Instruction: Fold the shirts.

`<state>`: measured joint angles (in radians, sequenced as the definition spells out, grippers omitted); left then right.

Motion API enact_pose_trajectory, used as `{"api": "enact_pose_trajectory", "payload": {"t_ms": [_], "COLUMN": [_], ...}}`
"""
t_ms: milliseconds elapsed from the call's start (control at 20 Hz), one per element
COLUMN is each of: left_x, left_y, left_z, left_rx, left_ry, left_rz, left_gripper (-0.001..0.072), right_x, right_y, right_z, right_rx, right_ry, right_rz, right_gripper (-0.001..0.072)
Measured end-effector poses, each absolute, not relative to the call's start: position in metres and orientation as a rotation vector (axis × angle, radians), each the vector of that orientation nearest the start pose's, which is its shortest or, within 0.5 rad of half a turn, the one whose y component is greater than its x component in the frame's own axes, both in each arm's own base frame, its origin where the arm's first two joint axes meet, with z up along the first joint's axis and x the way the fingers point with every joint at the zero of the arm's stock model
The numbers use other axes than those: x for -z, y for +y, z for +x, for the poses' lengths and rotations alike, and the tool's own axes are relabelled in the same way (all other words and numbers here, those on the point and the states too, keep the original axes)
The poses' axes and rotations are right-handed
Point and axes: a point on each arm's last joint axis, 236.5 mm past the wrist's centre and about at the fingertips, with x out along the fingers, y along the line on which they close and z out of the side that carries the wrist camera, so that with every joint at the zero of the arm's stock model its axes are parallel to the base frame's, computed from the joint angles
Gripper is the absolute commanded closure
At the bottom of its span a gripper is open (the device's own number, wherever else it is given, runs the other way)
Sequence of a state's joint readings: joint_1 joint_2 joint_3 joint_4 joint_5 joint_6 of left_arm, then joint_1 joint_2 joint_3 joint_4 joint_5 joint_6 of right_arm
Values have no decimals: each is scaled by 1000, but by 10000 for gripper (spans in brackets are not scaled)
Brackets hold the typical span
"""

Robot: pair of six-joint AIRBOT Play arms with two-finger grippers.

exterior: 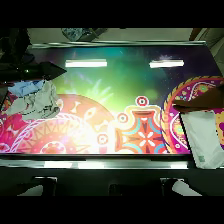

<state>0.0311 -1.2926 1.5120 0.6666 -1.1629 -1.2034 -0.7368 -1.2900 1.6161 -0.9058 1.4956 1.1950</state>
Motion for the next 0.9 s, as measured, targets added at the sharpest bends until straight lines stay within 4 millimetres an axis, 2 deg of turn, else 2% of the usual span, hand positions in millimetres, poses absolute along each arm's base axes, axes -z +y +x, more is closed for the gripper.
{"api": "enact_pose_trajectory", "payload": {"t_ms": [150,300,450,700,800,900], "left_x": [-221,-221,-221,-221,-221,-221], "left_y": [-157,-157,-157,-157,-157,-157], "left_z": [438,438,439,439,439,439], "left_rx": [707,708,709,712,713,713], "left_ry": [730,728,725,722,721,721], "left_rz": [-393,-391,-386,-378,-376,-376], "left_gripper": [676,676,676,676,676,675], "right_x": [-205,-211,-202,-147,-117,-84], "right_y": [-171,-185,-205,-230,-228,-219], "right_z": [351,321,282,193,162,139], "right_rx": [9,64,155,385,441,460], "right_ry": [844,852,918,1226,1350,1447], "right_rz": [481,518,558,579,602,638], "right_gripper": [668,668,667,667,667,666]}}
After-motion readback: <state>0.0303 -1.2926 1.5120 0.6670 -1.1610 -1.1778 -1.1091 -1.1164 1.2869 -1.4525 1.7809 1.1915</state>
